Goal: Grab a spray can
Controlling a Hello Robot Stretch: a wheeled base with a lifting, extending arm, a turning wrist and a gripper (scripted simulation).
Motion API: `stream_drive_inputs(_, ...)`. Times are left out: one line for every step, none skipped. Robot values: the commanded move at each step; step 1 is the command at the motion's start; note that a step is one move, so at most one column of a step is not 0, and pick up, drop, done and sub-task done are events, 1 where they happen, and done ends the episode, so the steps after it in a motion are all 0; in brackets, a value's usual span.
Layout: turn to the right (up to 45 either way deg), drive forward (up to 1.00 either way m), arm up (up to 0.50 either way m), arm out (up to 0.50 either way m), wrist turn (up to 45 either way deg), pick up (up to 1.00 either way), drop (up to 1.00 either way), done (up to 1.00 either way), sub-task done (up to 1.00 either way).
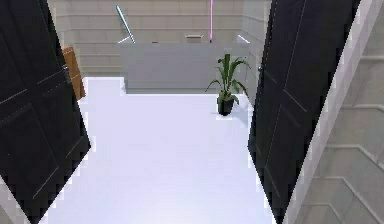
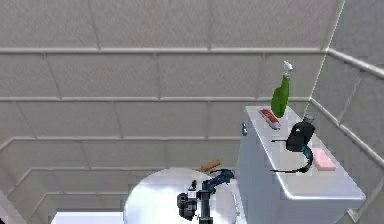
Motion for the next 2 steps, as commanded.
stream_drive_inputs(0.0, 0.00, 0.10, 0.00, 0.0, 0.00, 0.00, 0.00, 0.00)
stream_drive_inputs(0.0, 0.00, 0.00, 0.00, 0.0, 0.00, 0.00, 1.00, 0.00)
